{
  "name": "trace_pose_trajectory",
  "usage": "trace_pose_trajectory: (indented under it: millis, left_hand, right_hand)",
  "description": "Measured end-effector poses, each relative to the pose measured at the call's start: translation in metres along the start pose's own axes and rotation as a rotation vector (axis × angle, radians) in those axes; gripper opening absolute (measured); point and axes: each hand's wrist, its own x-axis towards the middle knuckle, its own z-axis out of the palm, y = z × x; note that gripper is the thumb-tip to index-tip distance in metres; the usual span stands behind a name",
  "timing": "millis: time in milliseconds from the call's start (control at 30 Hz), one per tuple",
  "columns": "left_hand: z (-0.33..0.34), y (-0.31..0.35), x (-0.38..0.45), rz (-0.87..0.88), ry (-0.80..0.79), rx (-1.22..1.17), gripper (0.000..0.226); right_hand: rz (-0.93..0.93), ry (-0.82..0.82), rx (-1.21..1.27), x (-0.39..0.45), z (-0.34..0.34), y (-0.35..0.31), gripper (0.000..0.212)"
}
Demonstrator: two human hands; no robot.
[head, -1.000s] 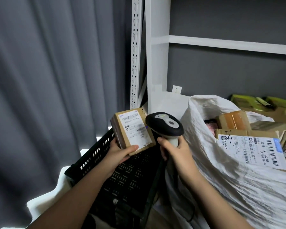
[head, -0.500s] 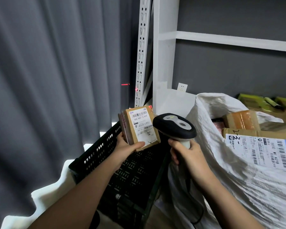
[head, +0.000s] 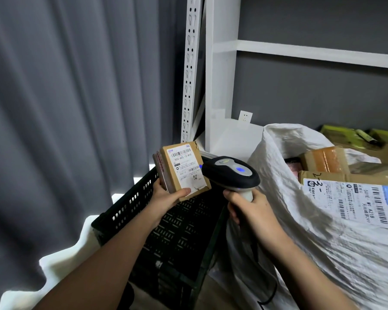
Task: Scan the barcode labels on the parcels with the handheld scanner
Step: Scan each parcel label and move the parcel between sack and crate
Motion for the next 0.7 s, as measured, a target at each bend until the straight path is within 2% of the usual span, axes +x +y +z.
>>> trace_pose_trajectory:
  millis: [133,333,467,700]
  left_hand:
    - [-0.001,-0.003,0.003,-0.004,-0.007,0.011,0.108]
    - [0.001,-0.005,-0.003,-0.03,0.03,0.043,0.101]
    - [0.001,-0.013,-0.016,-0.102,0.129,0.048,0.084]
    - [0.001,0.012,-0.052,-0.033,0.193,0.093,0.083]
  right_hand:
    - [-0.016,0.012,0.008,0.0,0.002,0.0,0.031]
    - [0.026,0.024,0.125,-0.003,-0.001,0.0,0.013]
    - [0.029,0.031,0.1,-0.008,-0.01,0.003,0.023]
    - [0.002,0.111,0.112,-0.032,-0.041,-0.02,0.022]
